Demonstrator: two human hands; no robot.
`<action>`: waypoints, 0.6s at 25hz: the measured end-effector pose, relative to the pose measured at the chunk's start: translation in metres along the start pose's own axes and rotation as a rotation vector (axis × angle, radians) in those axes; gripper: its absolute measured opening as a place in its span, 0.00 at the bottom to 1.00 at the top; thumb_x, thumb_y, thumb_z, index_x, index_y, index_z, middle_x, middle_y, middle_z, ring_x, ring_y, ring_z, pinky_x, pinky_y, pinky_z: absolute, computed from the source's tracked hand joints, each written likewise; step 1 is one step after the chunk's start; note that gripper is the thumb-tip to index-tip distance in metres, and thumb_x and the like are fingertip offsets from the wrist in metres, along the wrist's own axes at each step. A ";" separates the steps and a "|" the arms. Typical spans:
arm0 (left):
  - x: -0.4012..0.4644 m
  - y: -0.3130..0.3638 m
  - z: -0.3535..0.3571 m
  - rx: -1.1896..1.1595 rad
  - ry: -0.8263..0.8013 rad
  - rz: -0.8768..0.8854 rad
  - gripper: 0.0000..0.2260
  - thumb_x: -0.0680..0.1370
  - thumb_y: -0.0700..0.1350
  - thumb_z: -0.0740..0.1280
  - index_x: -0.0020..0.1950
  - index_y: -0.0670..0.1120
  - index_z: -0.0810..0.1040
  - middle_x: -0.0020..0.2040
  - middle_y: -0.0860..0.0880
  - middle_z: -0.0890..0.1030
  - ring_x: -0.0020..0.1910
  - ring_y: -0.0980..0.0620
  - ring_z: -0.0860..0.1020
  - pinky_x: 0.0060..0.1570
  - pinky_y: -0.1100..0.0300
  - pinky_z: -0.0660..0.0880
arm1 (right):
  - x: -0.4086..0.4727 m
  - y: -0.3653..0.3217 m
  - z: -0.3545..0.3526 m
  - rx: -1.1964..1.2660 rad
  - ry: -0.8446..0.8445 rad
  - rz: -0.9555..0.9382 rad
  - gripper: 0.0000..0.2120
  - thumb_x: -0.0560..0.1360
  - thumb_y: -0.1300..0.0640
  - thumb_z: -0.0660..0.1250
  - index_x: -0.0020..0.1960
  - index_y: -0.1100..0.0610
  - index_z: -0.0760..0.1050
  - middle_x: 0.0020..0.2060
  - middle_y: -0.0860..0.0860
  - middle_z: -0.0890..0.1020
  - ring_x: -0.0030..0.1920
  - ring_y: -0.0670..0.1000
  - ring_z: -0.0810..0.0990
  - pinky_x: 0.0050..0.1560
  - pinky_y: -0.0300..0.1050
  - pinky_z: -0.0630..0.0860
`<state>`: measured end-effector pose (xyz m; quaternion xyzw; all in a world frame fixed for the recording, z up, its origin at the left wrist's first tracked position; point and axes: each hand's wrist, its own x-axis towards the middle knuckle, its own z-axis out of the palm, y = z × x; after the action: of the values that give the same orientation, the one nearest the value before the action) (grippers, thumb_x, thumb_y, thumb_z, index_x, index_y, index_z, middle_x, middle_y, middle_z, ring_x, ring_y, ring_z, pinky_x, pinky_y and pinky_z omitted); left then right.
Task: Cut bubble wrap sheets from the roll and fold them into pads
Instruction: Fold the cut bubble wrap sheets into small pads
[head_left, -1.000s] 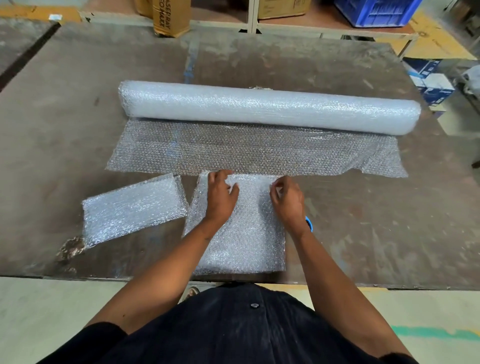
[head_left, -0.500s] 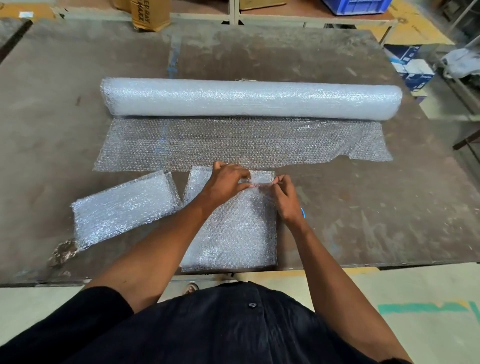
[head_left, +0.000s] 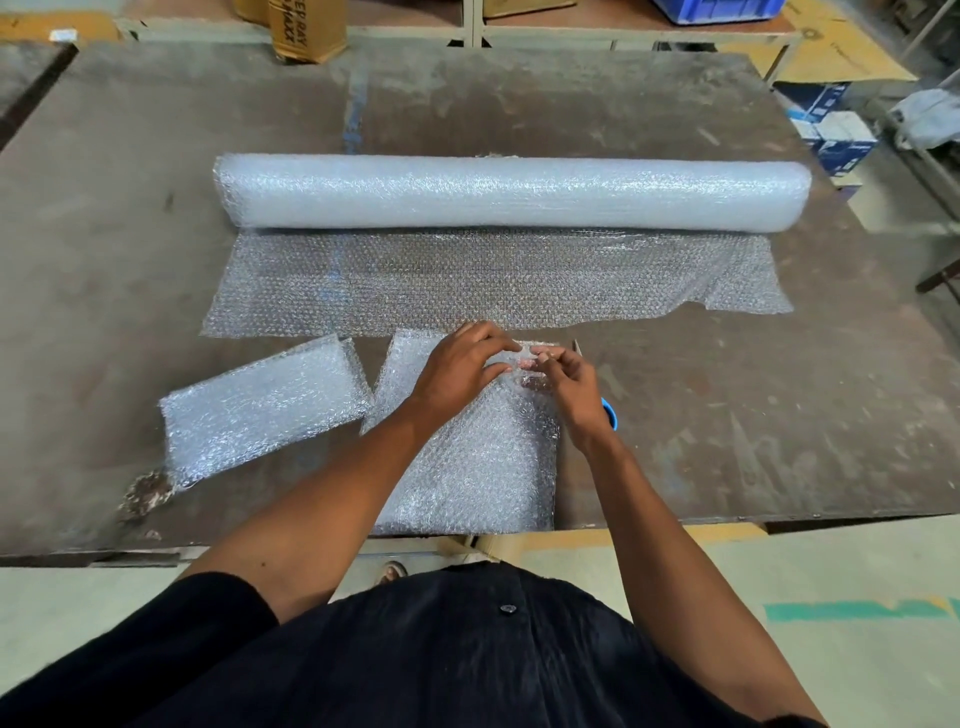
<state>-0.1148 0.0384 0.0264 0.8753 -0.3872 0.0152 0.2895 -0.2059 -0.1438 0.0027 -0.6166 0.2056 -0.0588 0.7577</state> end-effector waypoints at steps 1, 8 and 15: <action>0.001 0.001 -0.002 -0.007 -0.006 -0.008 0.16 0.78 0.47 0.76 0.65 0.53 0.81 0.56 0.54 0.79 0.56 0.52 0.77 0.53 0.53 0.77 | 0.000 0.001 -0.001 -0.013 0.017 -0.003 0.08 0.87 0.60 0.65 0.62 0.62 0.80 0.52 0.57 0.88 0.54 0.56 0.87 0.53 0.54 0.85; -0.003 -0.007 -0.009 0.043 -0.058 0.044 0.08 0.79 0.47 0.75 0.56 0.53 0.79 0.59 0.54 0.77 0.62 0.52 0.74 0.63 0.52 0.72 | 0.013 0.013 -0.005 -0.230 0.230 0.012 0.09 0.87 0.58 0.63 0.60 0.61 0.80 0.44 0.51 0.86 0.41 0.48 0.82 0.42 0.48 0.79; -0.027 -0.006 -0.011 0.011 -0.131 0.037 0.05 0.86 0.51 0.64 0.60 0.53 0.71 0.53 0.56 0.81 0.49 0.53 0.74 0.56 0.53 0.62 | -0.002 0.005 0.015 -1.008 0.308 -0.387 0.18 0.78 0.66 0.65 0.68 0.61 0.75 0.62 0.57 0.79 0.62 0.57 0.75 0.62 0.52 0.70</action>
<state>-0.1278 0.0650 0.0256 0.8686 -0.4215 -0.0347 0.2583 -0.2029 -0.1281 0.0006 -0.9133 0.1997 -0.1807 0.3057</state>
